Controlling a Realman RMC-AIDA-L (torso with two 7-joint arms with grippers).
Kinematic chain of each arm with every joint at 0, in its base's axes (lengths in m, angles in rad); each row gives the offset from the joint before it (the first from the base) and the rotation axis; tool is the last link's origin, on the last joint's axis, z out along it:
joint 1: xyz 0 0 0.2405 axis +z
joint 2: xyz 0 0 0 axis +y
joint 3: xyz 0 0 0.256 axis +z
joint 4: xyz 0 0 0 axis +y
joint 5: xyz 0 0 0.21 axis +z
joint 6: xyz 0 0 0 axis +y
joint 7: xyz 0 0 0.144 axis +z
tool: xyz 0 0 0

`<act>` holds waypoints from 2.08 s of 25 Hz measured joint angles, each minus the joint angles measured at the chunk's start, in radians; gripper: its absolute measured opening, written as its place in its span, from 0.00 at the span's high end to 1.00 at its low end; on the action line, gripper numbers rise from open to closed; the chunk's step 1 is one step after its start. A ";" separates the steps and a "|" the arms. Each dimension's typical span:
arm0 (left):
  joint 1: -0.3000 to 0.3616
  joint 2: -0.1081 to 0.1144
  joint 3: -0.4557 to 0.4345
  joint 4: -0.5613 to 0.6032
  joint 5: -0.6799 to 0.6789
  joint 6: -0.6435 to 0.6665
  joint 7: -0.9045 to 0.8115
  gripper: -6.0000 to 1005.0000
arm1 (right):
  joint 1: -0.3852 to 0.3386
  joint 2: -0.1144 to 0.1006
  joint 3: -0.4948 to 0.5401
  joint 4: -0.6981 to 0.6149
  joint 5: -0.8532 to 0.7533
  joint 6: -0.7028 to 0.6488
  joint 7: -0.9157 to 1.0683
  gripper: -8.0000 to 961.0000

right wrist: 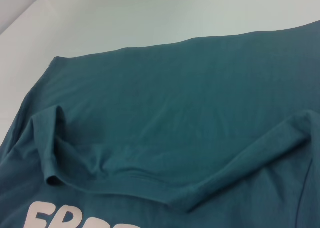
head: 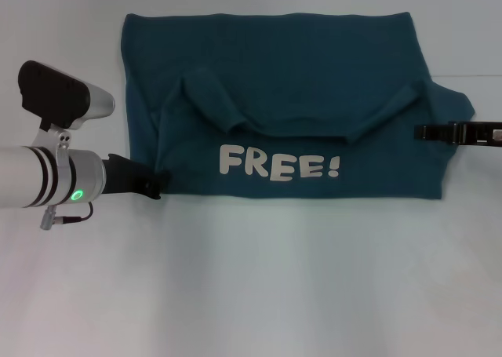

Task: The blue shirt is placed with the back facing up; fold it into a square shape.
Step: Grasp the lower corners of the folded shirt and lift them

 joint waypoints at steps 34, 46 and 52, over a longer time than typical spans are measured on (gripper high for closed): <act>0.101 -0.001 -0.007 0.172 0.003 0.216 0.022 0.94 | -0.002 0.002 0.085 -0.053 -0.236 -0.217 0.131 0.34; 0.108 -0.003 -0.005 0.172 0.002 0.219 0.024 0.94 | 0.059 -0.003 0.067 0.054 -0.225 -0.122 0.103 0.34; 0.108 -0.003 -0.007 0.171 0.002 0.223 0.024 0.94 | 0.106 -0.006 0.070 0.116 -0.228 -0.091 0.090 0.34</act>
